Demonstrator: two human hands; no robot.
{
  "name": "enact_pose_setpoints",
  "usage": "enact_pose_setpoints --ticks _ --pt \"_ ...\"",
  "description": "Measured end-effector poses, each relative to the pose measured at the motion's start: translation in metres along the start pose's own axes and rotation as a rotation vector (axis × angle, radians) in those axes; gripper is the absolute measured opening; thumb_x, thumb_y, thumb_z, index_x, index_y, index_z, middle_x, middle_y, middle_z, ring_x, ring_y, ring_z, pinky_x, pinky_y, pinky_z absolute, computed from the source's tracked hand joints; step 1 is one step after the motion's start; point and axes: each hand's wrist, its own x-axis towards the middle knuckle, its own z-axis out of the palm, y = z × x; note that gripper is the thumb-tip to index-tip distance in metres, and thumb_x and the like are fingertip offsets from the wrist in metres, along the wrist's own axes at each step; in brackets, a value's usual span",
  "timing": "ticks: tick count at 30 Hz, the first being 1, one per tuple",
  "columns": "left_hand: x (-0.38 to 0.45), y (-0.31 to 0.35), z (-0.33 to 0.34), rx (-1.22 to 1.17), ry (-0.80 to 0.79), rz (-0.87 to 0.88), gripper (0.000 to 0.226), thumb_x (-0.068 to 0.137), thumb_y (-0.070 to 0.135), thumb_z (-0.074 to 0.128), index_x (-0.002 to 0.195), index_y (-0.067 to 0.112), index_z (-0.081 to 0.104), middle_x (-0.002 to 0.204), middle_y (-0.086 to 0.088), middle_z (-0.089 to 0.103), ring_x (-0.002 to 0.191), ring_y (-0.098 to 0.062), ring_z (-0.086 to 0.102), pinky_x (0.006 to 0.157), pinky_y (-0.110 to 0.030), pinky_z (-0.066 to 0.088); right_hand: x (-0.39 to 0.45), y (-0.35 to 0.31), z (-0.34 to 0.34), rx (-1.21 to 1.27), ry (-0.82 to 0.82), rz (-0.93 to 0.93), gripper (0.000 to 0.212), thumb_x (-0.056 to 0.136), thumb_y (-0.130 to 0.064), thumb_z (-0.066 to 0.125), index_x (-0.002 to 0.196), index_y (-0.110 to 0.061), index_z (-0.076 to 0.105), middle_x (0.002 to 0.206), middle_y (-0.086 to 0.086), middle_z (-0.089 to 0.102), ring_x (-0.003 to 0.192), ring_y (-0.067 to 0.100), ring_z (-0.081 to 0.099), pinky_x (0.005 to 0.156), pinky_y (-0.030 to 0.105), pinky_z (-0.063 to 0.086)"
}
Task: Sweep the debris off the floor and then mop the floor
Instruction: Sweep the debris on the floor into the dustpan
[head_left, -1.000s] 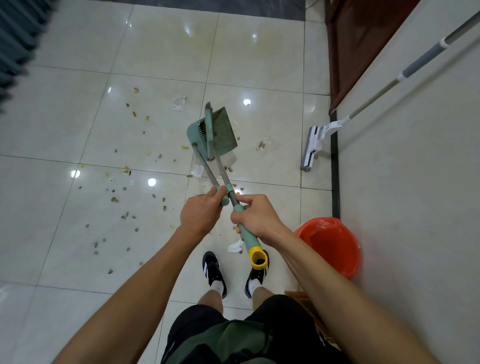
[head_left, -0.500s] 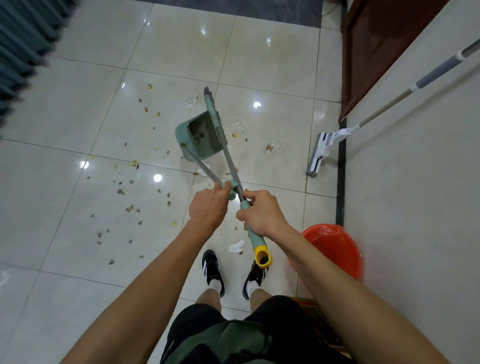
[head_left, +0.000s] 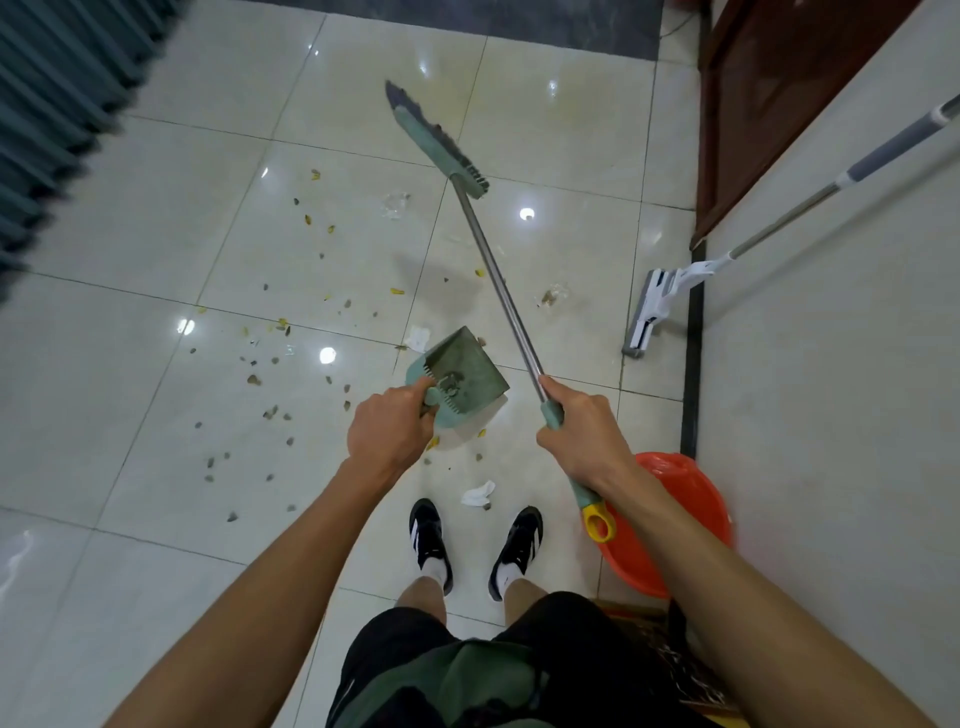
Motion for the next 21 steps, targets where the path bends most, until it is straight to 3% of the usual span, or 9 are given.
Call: enact_pose_setpoints --ticks 4,8,10,12,14,21 --pt "-0.008 -0.002 -0.007 0.003 0.038 0.004 0.026 0.098 0.037 0.054 0.119 0.024 0.061 0.082 -0.001 0.07 0.062 -0.025 0.062 0.057 -0.033 0.053 -0.01 0.011 0.002 -0.09 -0.018 -0.065 0.07 0.082 -0.001 0.059 0.148 -0.021 0.047 0.083 0.014 0.062 0.071 0.03 0.059 0.064 0.04 0.055" --pt "-0.021 -0.009 -0.011 0.04 0.052 -0.029 0.031 0.097 0.037 0.054 0.125 0.026 0.061 0.074 -0.001 0.066 0.055 -0.023 0.057 0.053 -0.031 0.051 -0.019 0.029 0.012 -0.122 0.034 -0.171 0.068 0.087 0.0 0.059 0.149 -0.02 0.042 0.079 0.003 0.059 0.066 0.021 0.058 0.061 0.038 0.056" --pt "-0.026 -0.009 -0.013 0.053 -0.002 -0.082 0.043 0.097 0.039 0.05 0.139 0.033 0.051 0.072 -0.002 0.065 0.057 -0.023 0.058 0.056 -0.032 0.054 -0.017 0.044 0.017 -0.081 0.053 -0.038 0.058 0.094 -0.007 0.058 0.147 -0.017 0.04 0.085 0.002 0.062 0.067 0.019 0.061 0.061 0.036 0.057" --pt "-0.028 -0.005 -0.015 0.029 -0.035 -0.14 0.047 0.097 0.04 0.047 0.144 0.035 0.046 0.074 -0.004 0.065 0.062 -0.024 0.061 0.06 -0.035 0.056 -0.011 0.05 0.02 0.028 0.044 0.113 0.032 0.098 -0.014 0.056 0.13 -0.012 0.055 0.081 0.004 0.062 0.06 0.015 0.058 0.052 0.032 0.054" --pt "-0.03 -0.002 -0.017 -0.008 -0.013 -0.181 0.04 0.098 0.037 0.047 0.137 0.032 0.053 0.078 -0.005 0.068 0.066 -0.026 0.063 0.062 -0.035 0.055 -0.008 0.048 0.023 0.055 0.062 0.059 0.016 0.098 -0.013 0.055 0.113 -0.014 0.06 0.074 0.005 0.06 0.053 0.014 0.053 0.046 0.029 0.048" --pt "-0.059 -0.011 -0.014 -0.065 0.065 -0.298 0.025 0.097 0.041 0.05 0.118 0.034 0.061 0.067 0.001 0.062 0.056 -0.023 0.059 0.059 -0.036 0.056 -0.006 0.039 0.048 0.046 0.023 -0.053 0.006 0.091 -0.012 0.058 0.09 -0.018 0.06 0.068 0.004 0.059 0.052 0.014 0.048 0.05 0.038 0.048"
